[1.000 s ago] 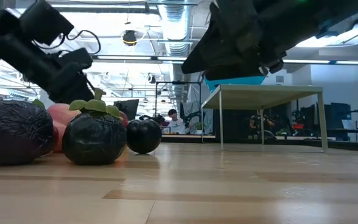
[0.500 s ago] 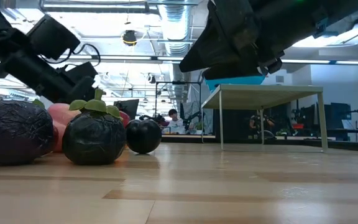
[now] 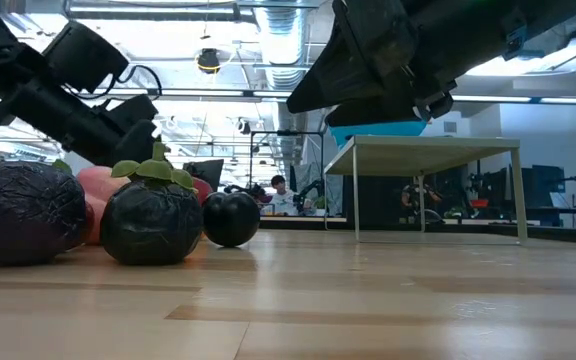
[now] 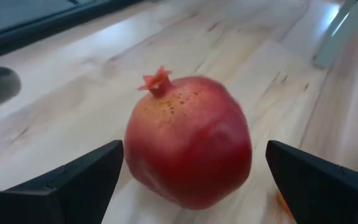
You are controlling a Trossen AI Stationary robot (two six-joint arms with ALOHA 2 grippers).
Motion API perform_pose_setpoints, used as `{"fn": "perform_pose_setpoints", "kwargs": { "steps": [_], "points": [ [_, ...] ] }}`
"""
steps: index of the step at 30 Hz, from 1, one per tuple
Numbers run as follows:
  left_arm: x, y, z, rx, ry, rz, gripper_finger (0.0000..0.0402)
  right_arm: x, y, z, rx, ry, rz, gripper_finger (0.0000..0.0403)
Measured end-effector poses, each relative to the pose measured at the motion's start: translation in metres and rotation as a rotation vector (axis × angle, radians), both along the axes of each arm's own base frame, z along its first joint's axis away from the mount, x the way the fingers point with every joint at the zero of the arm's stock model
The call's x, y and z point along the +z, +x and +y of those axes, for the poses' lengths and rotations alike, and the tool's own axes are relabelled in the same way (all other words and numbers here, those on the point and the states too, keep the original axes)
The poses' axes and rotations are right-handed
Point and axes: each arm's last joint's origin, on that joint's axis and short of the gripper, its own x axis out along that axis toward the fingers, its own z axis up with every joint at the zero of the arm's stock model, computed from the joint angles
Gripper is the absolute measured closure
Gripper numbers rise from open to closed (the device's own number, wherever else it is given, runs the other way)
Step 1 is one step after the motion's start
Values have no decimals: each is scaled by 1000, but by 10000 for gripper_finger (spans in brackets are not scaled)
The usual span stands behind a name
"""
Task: Pick & Place Fruit
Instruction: Put the top red pomegranate into the blue strainer bowl on the shelf
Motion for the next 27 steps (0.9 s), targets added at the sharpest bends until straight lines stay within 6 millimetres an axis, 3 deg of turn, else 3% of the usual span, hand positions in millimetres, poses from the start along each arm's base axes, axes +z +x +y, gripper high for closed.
{"fn": "perform_pose_setpoints", "kwargs": {
  "steps": [16, 20, 27],
  "points": [
    [2, 1, 11, 8, -39, -6, 6, 0, 0, 0, 0, 0, 0, 93],
    [18, 11, 22, -16, -87, 12, 3, 0, 1, 0, -2, 4, -6, 93],
    [66, 38, 42, 2, -92, 158, 14, 1, 4, -6, -17, 11, -14, 93]
  ]
}}
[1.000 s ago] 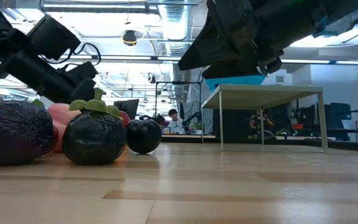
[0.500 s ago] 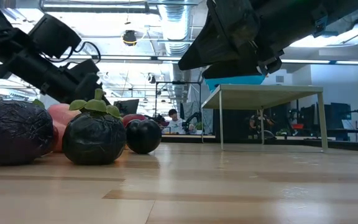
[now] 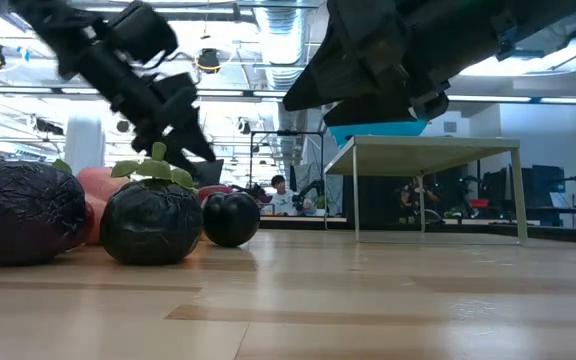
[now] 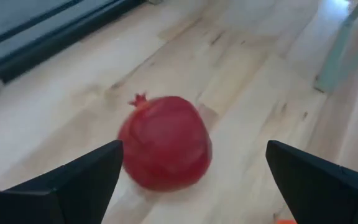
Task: Pick & Place Fruit
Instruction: Put the top red pomegranate into the blue strainer bowl on the shelf
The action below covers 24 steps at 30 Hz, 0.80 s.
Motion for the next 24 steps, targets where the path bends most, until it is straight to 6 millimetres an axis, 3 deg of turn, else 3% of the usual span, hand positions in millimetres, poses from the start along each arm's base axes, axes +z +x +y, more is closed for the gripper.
{"fn": "perform_pose_setpoints", "kwargs": {
  "steps": [4, 11, 16, 24],
  "points": [
    [10, 10, 17, 74, -69, 67, 20, 0, 1, -1, -2, 0, -1, 93],
    [-5, 28, 46, 149, -275, 74, 21, 0, 0, -1, -1, -3, 3, 93],
    [-13, 46, 55, 161, -288, 111, 21, 0, 0, -1, 5, -22, 15, 93],
    [-38, 56, 59, 189, -325, 180, 21, 0, 0, 1, 10, -22, 14, 93]
  ]
}}
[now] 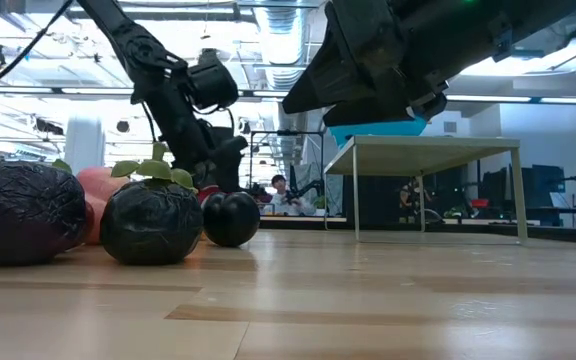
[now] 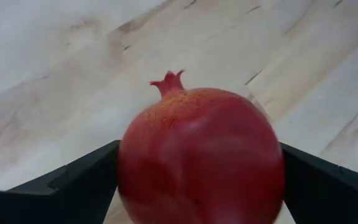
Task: Pick & Place Fruit
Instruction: Put the top red pomegranate into the blue strainer bowl on the shelf
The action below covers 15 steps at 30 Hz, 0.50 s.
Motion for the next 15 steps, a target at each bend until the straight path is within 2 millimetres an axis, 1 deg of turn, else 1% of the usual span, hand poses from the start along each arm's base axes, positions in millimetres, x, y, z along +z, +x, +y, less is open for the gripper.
{"fn": "perform_pose_setpoints", "kwargs": {
  "steps": [4, 7, 11, 15],
  "points": [
    [-7, 0, 1, 10, 3, 34, 21, 0, 0, 0, 0, 1, -2, 93],
    [-9, 1, 1, -18, 23, 48, 22, 0, 0, 0, 0, 2, -2, 93],
    [-9, 0, 1, -65, 38, 57, 36, 0, 0, 0, -3, 7, -7, 93],
    [-2, 0, -10, -168, 79, 76, 48, 1, -2, 4, -3, 4, -19, 93]
  ]
}}
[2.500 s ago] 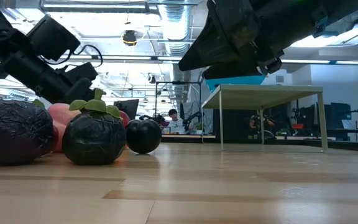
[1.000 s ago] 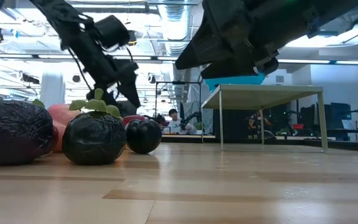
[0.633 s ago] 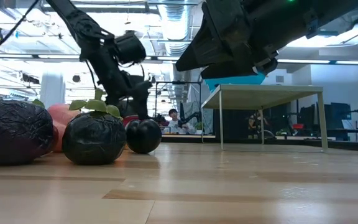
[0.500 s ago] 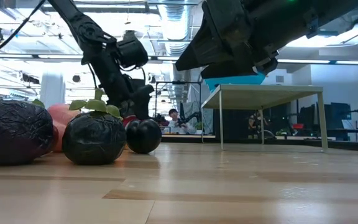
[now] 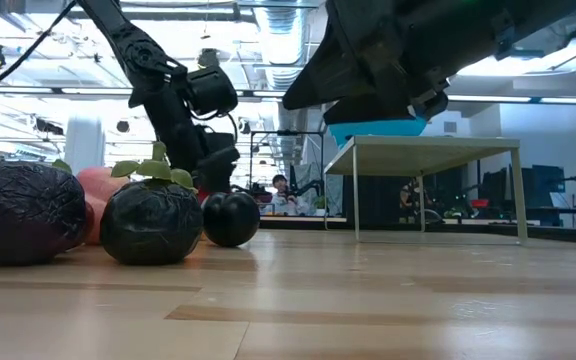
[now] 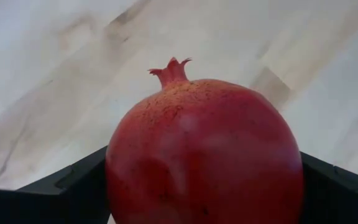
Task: Pick & Place Fruit
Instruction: Put the top red pomegranate into the blue strainer bowl on the shelf
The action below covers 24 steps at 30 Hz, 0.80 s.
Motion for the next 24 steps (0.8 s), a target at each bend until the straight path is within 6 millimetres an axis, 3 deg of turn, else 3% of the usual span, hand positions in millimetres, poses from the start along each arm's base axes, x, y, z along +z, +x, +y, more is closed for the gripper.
{"fn": "perform_pose_setpoints", "kwargs": {
  "steps": [5, 14, 18, 24],
  "points": [
    [24, 3, -32, -195, 102, -67, 34, 12, -12, 15, 15, -8, -43, 93],
    [48, -15, -129, -737, 371, -302, 42, 59, -41, 35, 174, -109, -32, 93],
    [54, -23, -162, -899, 442, -423, 28, 80, -37, 21, 258, -111, -15, 92],
    [60, -26, -183, -949, 450, -503, 19, 110, -12, -9, 466, -85, 23, 49]
  ]
}}
